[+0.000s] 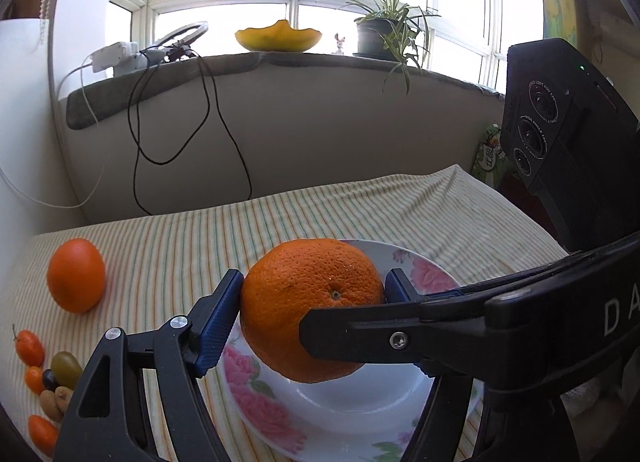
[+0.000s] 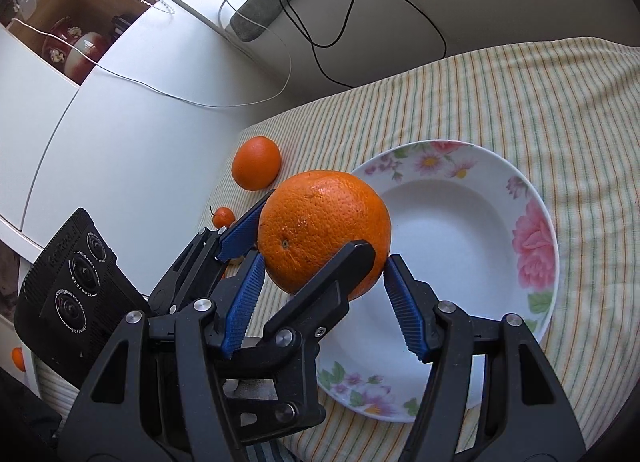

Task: Organize fruits
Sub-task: 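Carry the large orange with the left tool over the white bowl, then lower the large orange into the bowl and open the left tool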

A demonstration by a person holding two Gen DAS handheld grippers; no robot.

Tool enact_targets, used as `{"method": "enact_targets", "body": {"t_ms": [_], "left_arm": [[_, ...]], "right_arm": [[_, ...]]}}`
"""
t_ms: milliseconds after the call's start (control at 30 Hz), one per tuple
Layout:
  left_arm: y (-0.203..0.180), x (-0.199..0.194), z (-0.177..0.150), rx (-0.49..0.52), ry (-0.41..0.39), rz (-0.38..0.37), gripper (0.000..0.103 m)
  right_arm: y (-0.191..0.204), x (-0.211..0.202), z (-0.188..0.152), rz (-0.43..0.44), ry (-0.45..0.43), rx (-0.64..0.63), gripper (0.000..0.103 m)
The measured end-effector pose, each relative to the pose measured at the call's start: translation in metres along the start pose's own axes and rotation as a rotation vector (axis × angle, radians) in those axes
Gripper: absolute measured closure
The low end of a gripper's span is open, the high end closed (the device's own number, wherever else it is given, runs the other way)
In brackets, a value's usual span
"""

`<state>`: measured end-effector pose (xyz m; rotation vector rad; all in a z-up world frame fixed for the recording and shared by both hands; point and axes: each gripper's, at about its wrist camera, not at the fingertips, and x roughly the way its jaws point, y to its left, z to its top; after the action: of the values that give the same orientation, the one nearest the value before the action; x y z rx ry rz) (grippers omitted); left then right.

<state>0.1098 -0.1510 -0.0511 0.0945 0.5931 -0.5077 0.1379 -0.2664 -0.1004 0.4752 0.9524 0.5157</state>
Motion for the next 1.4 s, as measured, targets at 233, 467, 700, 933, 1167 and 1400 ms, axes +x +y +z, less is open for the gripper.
{"method": "enact_targets", "body": {"t_ms": [233,467,700,933,1167,1400], "left_arm": [[-0.004,0.014,0.004,0.009,0.016,-0.018,0.03],[-0.003,0.021,0.003,0.006,0.034,-0.025,0.03],[-0.006,0.02,0.003,0.04,0.025,0.006,0.029],[-0.001,0.008,0.004,0.041,0.006,0.024,0.021],[0.001,-0.012,-0.001,0.041,-0.009,0.036,0.021],[0.012,-0.036,-0.009,0.018,-0.018,0.055,0.021]], "right_arm": [[-0.014,0.0,0.005,-0.02,0.001,0.025,0.038],[-0.021,0.001,0.006,-0.035,0.016,0.035,0.038],[-0.018,0.003,0.01,-0.066,0.009,0.036,0.036],[-0.007,-0.021,0.014,-0.094,-0.074,-0.023,0.018],[0.007,-0.038,0.004,-0.13,-0.124,-0.087,0.018],[0.03,-0.046,-0.007,-0.197,-0.18,-0.185,0.018]]}}
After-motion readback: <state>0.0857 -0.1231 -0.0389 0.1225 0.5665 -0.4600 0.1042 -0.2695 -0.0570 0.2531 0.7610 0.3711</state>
